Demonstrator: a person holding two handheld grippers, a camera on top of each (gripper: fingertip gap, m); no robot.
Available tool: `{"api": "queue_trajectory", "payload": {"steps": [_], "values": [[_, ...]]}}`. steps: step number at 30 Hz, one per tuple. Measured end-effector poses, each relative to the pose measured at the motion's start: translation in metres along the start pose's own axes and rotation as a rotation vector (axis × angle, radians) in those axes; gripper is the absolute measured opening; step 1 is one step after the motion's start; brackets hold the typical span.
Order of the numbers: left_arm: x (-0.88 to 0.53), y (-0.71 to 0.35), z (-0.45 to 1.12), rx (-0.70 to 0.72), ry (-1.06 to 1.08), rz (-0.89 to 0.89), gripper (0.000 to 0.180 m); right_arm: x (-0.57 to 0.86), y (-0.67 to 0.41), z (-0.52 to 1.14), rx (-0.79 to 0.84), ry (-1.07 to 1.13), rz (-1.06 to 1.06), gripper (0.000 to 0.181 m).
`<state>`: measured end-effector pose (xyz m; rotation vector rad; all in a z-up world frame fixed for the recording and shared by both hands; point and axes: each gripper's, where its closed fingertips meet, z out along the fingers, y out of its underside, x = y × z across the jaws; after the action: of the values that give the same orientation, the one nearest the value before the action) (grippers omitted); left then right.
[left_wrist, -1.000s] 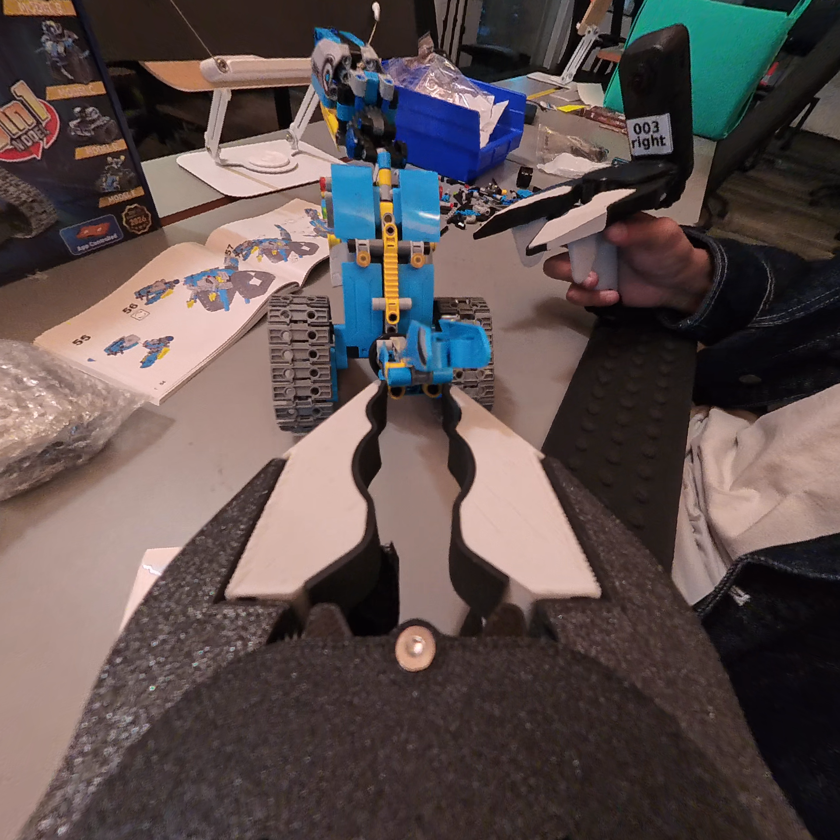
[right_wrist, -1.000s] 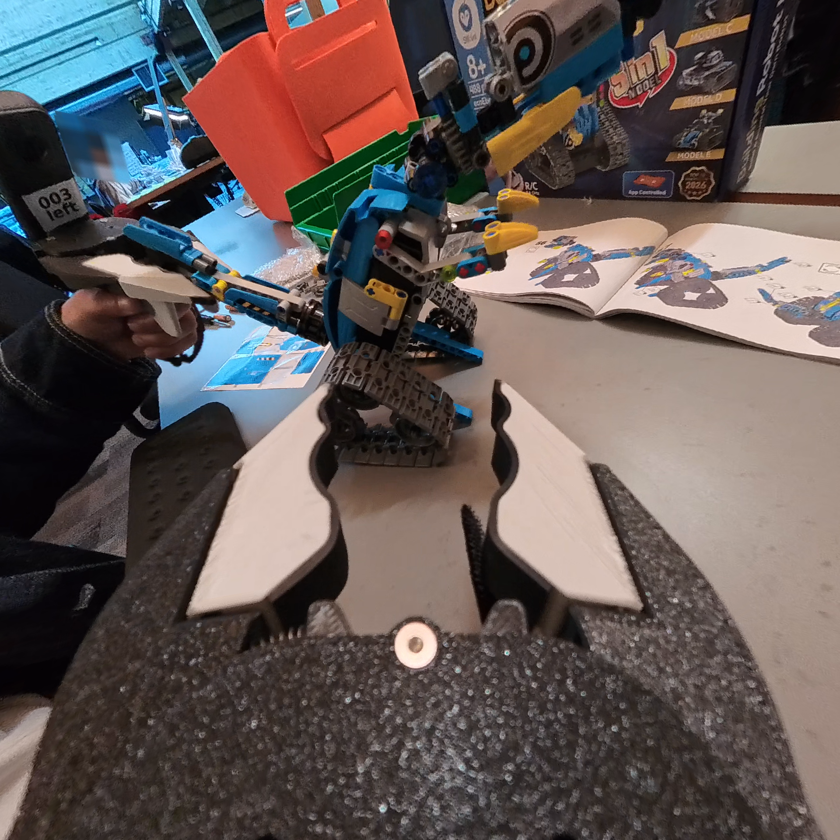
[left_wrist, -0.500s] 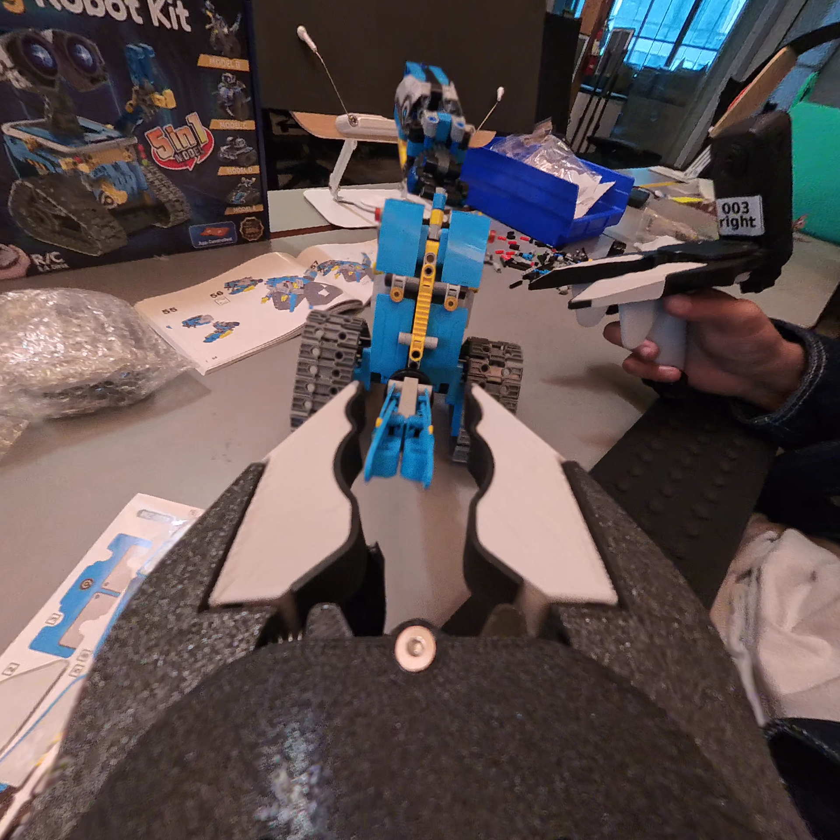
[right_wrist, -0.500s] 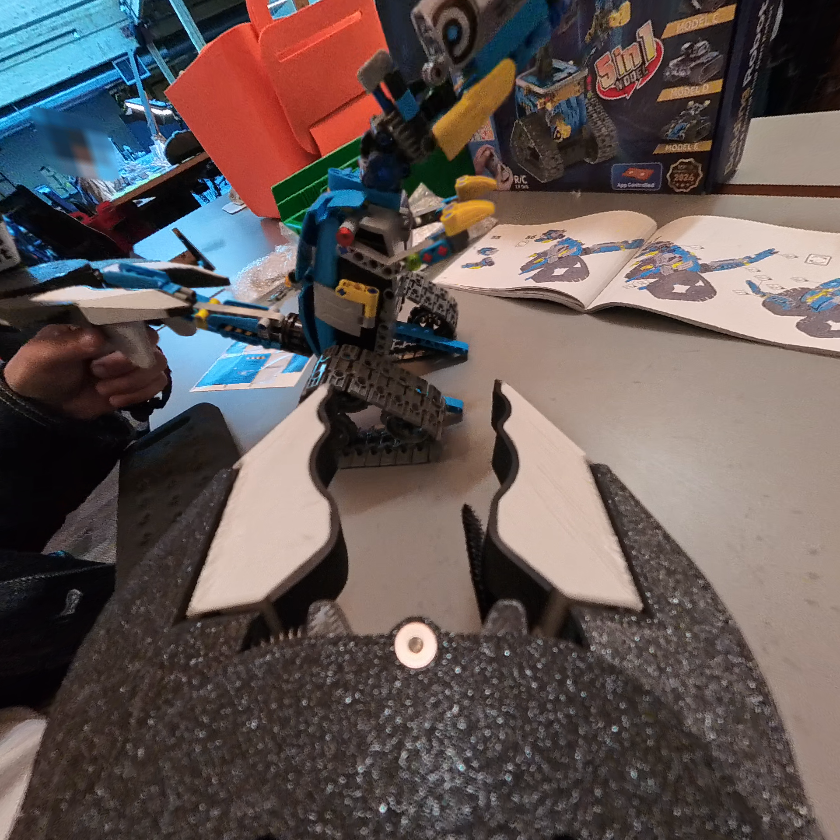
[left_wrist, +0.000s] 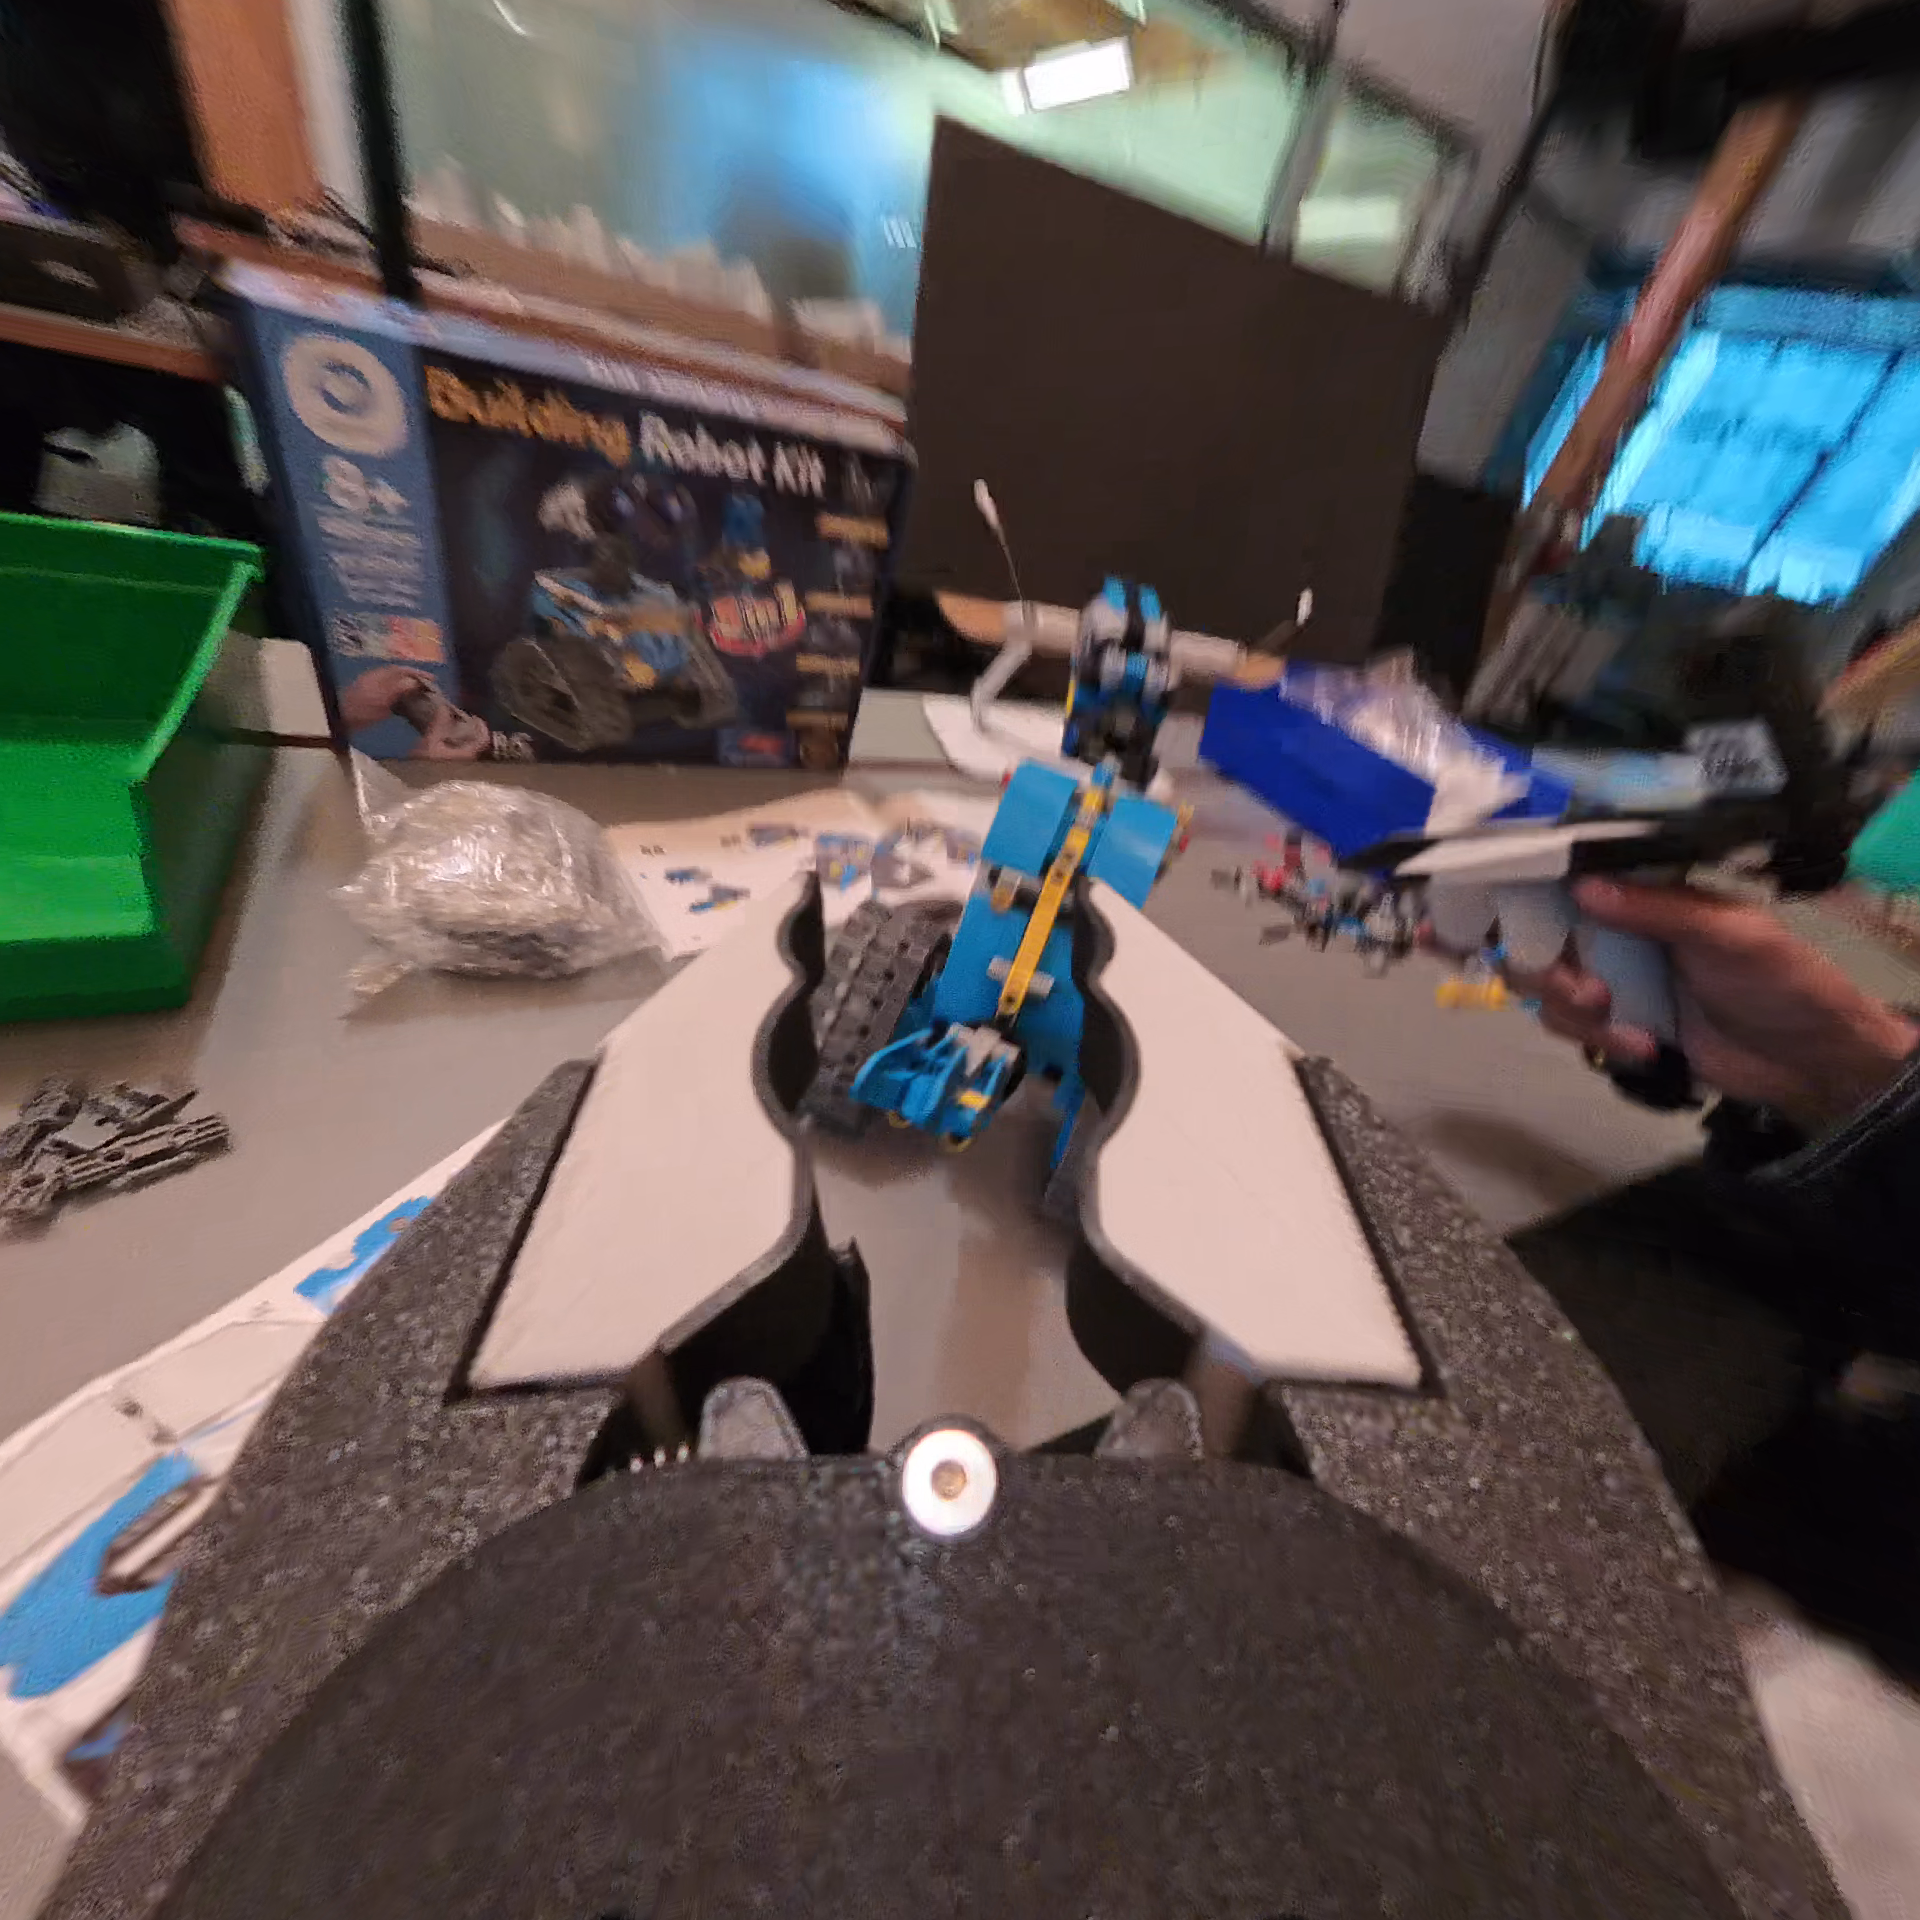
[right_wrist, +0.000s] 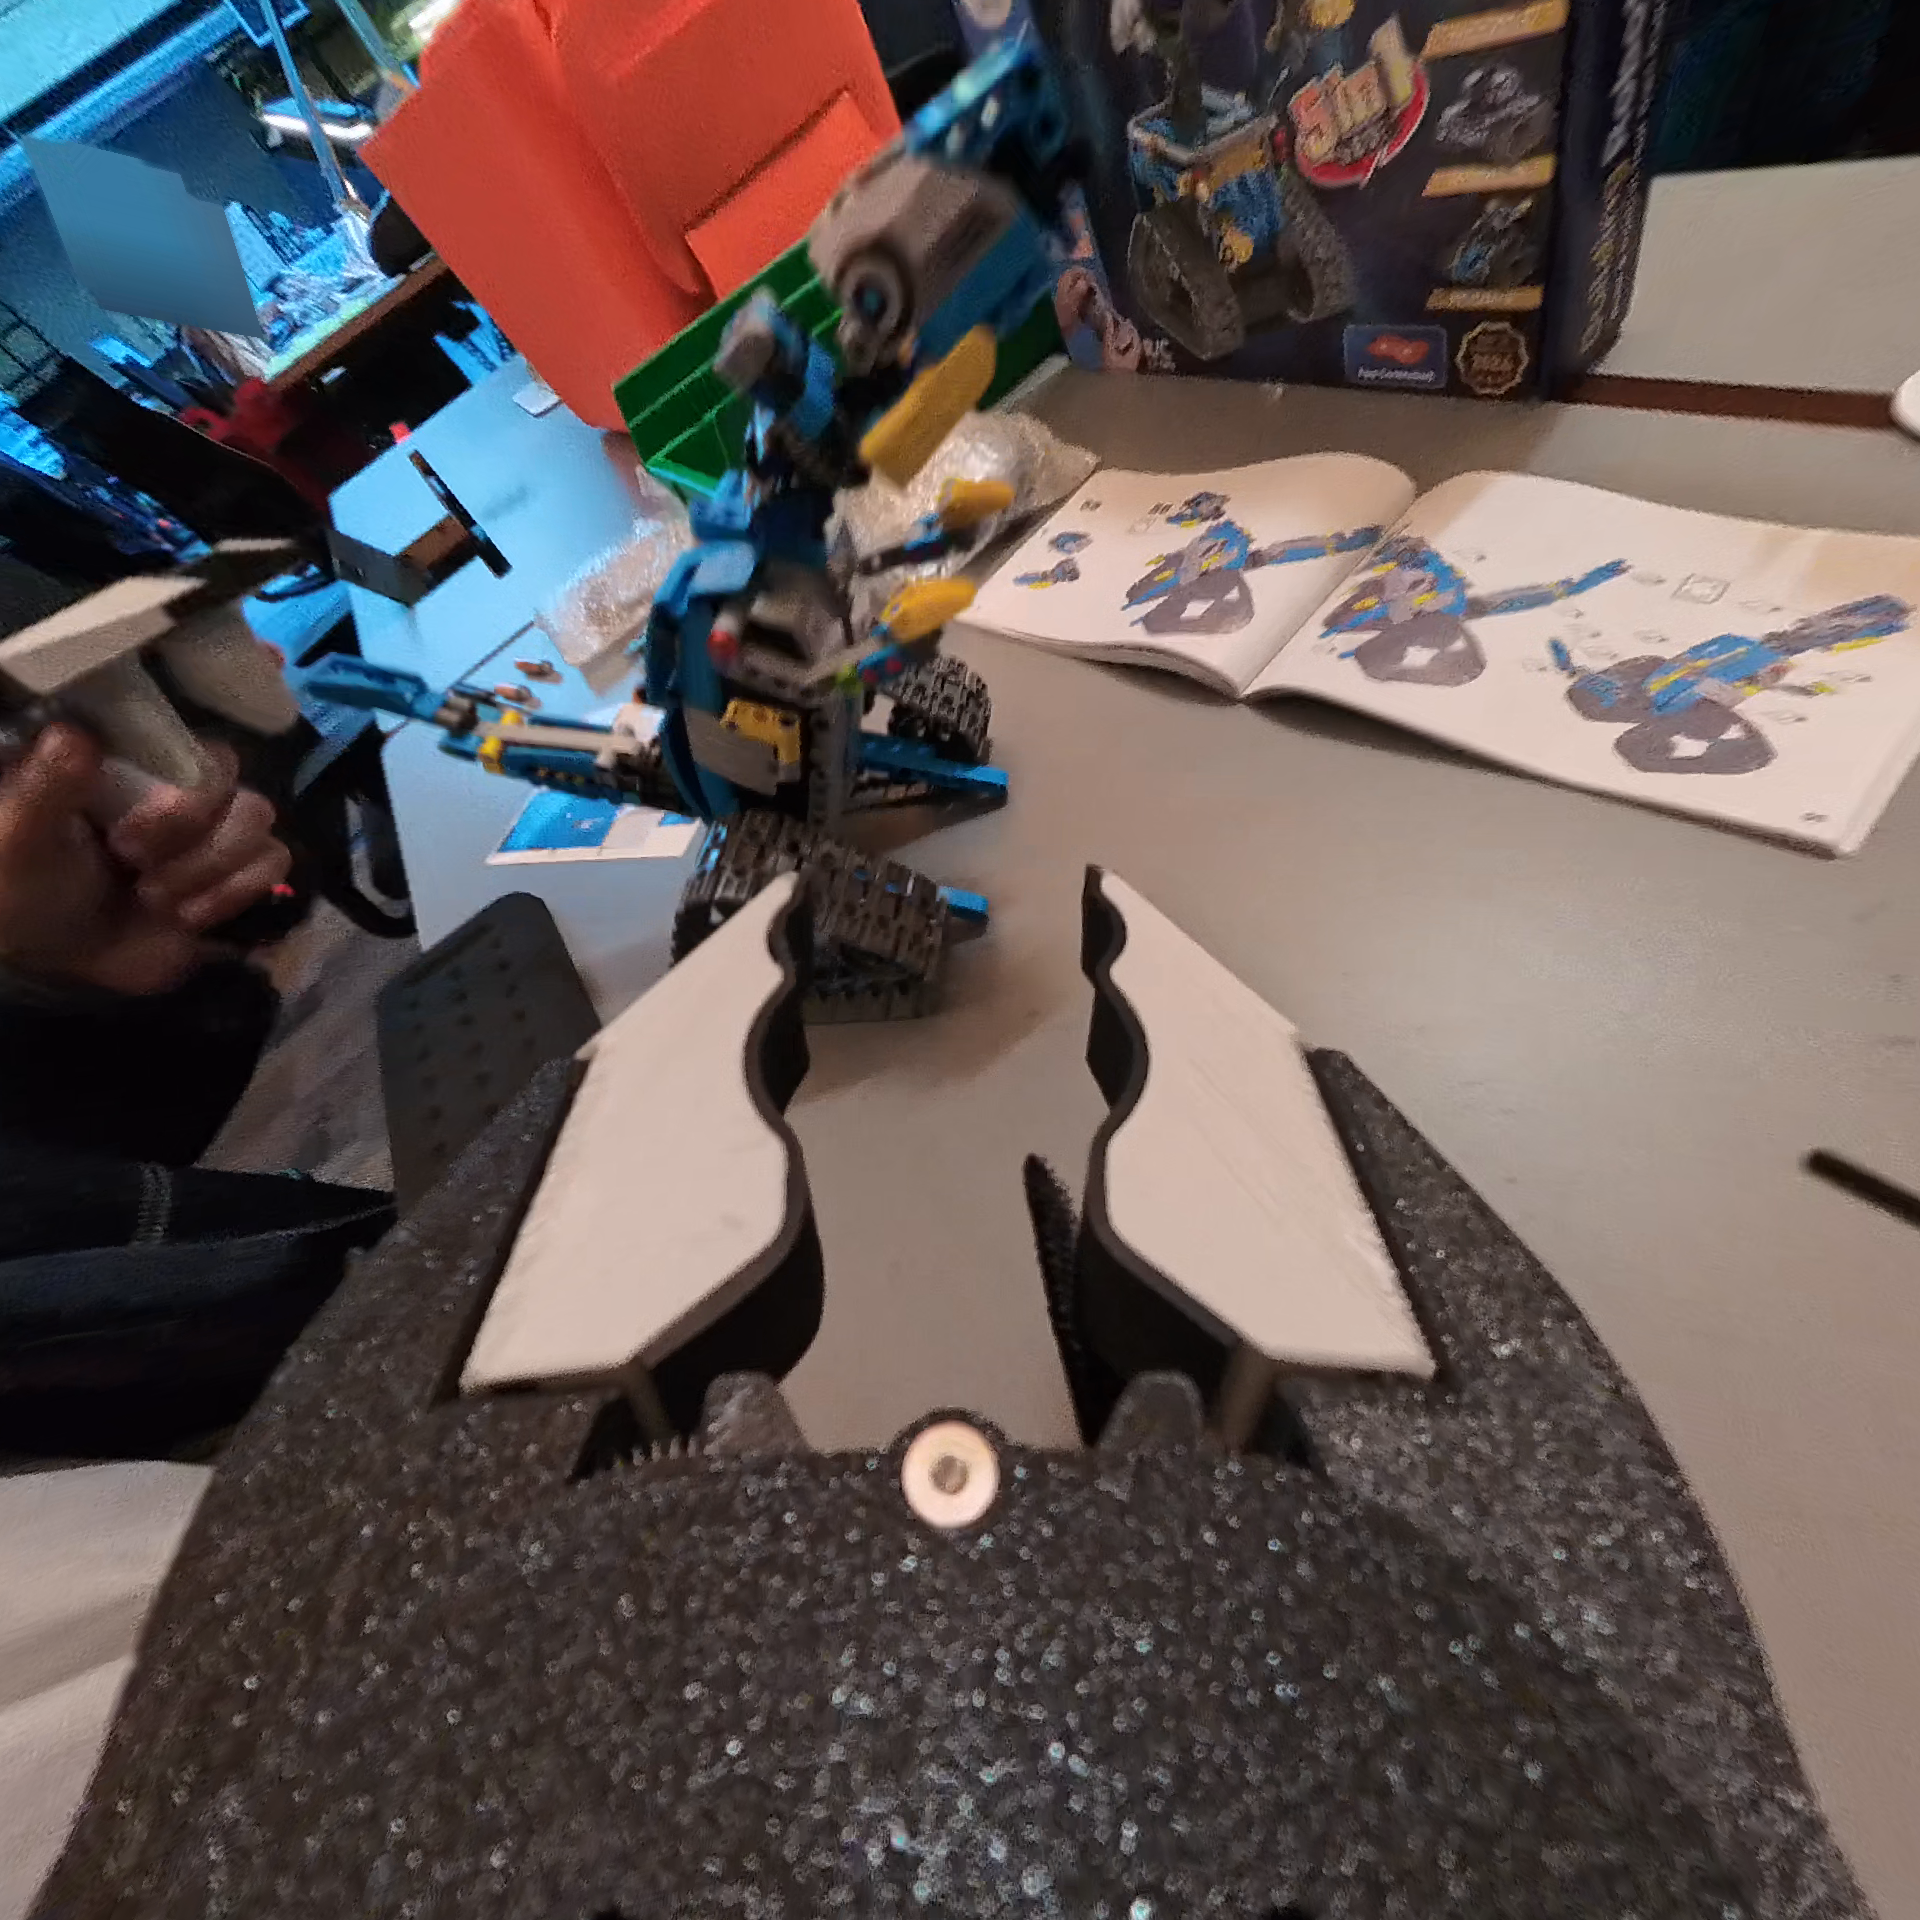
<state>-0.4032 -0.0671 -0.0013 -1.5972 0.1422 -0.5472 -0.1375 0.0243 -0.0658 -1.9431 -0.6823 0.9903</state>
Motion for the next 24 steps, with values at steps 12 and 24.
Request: {"api": "queue_trajectory", "payload": {"steps": [12, 24], "values": [[0.054, 0.035, 0.03, -0.005, -0.107, 0.03, 0.041, 0.085, 0.01, 0.038, 0.041, 0.163, -0.021, 0.045], [-0.083, 0.041, -0.027, -0.449, -0.037, 0.236, 0.071, 0.089, 0.028, 0.047, -0.058, 0.172, -0.043, 0.052]]}}
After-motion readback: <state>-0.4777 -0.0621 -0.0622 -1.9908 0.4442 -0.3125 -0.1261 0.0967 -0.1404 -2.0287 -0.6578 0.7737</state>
